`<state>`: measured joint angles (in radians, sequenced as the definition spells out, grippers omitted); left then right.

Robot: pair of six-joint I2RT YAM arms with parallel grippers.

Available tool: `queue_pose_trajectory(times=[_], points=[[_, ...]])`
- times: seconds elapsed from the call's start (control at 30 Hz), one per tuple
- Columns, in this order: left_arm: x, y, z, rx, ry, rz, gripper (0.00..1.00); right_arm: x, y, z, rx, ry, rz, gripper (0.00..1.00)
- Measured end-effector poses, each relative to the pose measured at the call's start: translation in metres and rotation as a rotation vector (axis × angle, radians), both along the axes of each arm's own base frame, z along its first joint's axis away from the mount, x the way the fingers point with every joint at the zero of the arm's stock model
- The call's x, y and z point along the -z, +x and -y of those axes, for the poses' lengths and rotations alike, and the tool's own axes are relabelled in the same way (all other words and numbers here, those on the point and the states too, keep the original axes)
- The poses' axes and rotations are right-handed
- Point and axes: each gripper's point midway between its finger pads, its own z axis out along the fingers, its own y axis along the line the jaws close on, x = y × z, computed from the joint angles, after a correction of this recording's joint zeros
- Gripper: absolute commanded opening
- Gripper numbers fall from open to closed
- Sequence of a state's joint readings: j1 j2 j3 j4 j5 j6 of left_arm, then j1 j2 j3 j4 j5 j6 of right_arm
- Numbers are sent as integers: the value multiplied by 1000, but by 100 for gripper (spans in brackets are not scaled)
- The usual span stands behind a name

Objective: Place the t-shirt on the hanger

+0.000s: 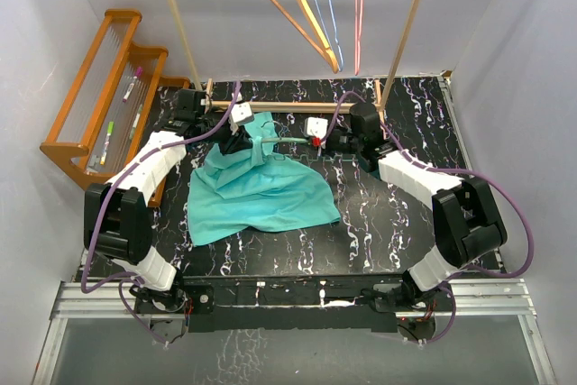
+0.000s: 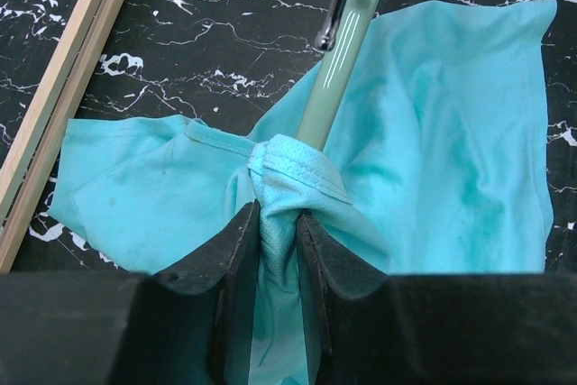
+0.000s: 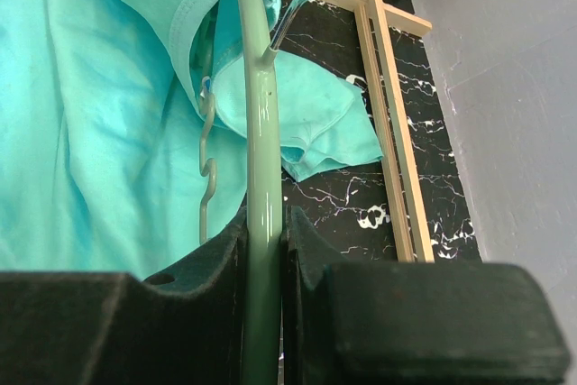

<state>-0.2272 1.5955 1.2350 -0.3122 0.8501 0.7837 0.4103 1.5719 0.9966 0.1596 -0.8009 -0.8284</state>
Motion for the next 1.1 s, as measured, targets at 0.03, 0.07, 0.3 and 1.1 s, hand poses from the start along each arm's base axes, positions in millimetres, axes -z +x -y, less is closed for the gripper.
queue_pose_trajectory(times=[0.03, 0.07, 0.3, 1.1], points=[[-1, 0, 1, 0, -3, -3, 19, -1, 0, 0, 1, 0, 0, 8], [-1, 0, 1, -1, -6, -6, 19, -1, 0, 1, 1, 0, -1, 8], [-6, 1, 6, -7, -13, -7, 19, -5, 1, 4, 10, 8, -6, 8], [-31, -15, 48, 90, -62, -10, 23, -11, -7, -2, -30, 39, -37, 8]])
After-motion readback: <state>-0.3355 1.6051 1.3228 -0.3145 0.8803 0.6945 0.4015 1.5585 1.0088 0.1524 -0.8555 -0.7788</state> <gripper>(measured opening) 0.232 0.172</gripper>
